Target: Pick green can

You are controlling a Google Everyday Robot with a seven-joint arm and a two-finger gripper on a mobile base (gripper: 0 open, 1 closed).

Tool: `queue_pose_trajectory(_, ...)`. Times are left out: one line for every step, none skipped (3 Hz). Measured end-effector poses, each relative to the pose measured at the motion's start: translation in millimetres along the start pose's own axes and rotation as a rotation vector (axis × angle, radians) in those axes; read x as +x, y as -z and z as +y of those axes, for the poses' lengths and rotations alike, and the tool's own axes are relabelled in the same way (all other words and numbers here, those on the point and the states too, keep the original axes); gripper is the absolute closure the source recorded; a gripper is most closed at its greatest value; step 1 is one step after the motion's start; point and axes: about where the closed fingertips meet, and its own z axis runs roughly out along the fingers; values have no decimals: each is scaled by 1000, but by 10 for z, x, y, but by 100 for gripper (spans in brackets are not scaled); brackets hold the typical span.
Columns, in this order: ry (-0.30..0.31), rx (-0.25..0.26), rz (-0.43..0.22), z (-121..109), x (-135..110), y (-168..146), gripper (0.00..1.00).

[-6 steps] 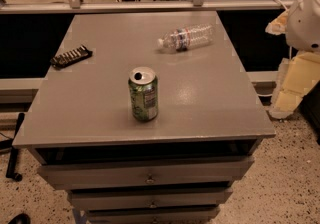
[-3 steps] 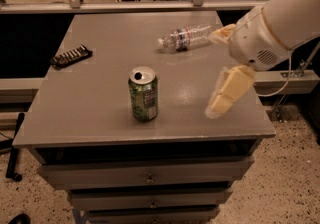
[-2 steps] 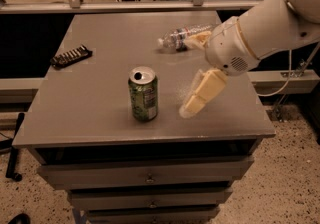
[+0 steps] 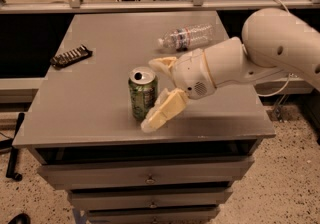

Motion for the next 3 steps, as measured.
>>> queue_pose_trajectory(-14,-41,-64,83,-41,-216,25)
queue_pose_trajectory(-21,-41,-102,60,-82,-276,47)
queue_pose_trajectory(-28,-1,-128,-59,-115,-162,71)
